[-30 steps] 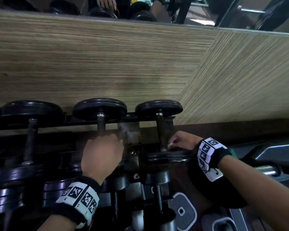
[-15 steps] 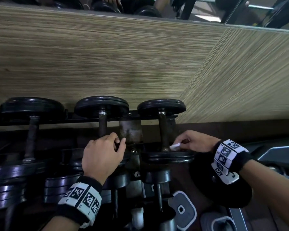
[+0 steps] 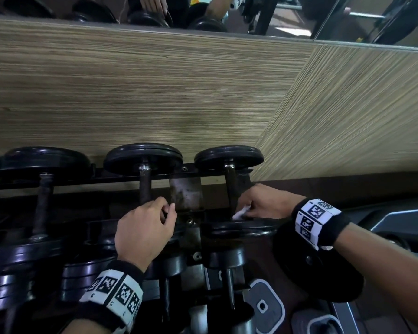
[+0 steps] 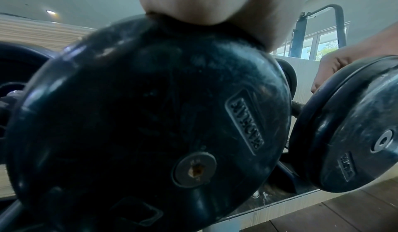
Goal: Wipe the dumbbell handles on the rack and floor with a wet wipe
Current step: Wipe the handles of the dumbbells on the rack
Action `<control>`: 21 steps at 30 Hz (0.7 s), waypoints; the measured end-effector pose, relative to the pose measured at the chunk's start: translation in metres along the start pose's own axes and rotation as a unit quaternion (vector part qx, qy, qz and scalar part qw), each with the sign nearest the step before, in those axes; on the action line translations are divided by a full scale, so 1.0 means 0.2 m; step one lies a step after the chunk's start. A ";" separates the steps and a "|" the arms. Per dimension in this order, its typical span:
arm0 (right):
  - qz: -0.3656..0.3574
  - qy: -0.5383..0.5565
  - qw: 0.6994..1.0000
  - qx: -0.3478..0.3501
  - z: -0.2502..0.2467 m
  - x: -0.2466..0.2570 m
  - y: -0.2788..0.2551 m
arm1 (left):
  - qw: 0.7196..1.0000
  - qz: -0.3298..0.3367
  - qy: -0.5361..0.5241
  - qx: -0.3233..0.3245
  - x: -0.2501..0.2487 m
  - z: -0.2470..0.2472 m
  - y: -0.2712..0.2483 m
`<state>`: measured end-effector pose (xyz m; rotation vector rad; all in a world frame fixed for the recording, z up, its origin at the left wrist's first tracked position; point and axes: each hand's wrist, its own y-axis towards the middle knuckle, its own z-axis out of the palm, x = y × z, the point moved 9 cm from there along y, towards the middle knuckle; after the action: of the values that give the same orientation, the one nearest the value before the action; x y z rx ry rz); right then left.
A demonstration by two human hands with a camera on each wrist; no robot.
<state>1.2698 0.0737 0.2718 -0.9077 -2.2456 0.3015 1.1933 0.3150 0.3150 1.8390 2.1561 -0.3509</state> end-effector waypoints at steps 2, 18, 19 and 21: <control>0.060 -0.019 0.998 0.027 0.04 -0.14 -0.04 | 1.000 0.002 0.006 -0.002 -0.01 0.00 0.00; 0.014 0.051 0.998 -0.016 -0.02 0.15 0.00 | 1.000 0.004 0.020 -0.002 -0.03 0.00 0.01; -0.005 0.022 1.000 -0.016 -0.01 0.17 0.03 | 1.000 0.002 0.017 -0.004 -0.02 -0.01 0.00; -0.011 -0.004 1.000 -0.005 0.00 0.14 0.05 | 1.000 -0.001 0.010 -0.005 0.00 -0.01 0.00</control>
<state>1.2602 0.1011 0.2814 -0.8882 -2.2644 0.2839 1.1924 0.3151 0.3166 1.8418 2.1701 -0.3219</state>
